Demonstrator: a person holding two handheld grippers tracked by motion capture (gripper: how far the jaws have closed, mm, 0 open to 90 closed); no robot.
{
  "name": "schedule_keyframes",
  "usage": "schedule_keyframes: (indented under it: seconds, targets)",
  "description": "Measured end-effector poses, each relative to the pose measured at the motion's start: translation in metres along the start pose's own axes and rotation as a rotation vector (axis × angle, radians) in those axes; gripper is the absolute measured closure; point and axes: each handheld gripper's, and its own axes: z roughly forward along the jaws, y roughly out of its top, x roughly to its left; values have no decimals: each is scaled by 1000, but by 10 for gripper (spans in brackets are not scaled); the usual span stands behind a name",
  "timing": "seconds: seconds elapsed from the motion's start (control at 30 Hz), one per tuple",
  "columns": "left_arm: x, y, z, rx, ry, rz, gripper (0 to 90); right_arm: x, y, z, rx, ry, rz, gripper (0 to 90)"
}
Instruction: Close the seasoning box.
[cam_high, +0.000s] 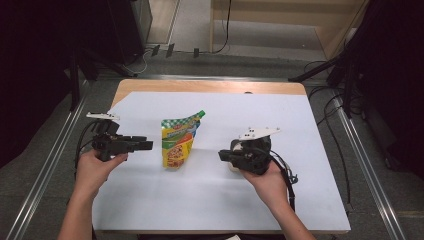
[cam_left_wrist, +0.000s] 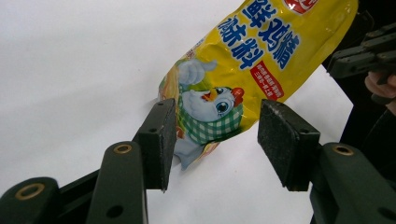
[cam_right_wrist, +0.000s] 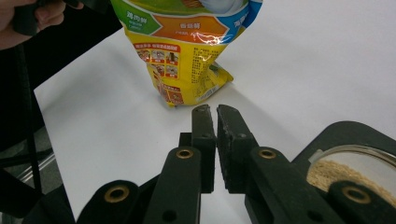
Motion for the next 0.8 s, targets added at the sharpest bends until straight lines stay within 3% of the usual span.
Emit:
schedule_keyframes:
  seconds: [0.33, 0.5, 0.8]
  targets:
    - [0, 0, 5, 6, 22, 5, 472, -10, 11, -26, -1, -6, -1, 900]
    - [0, -1, 9, 24, 27, 3, 470, -17, 15, -41, -3, -34, -5, 900]
    - [0, -1, 13, 37, 29, 9, 462, -34, 17, -61, -15, -54, 37, 900]
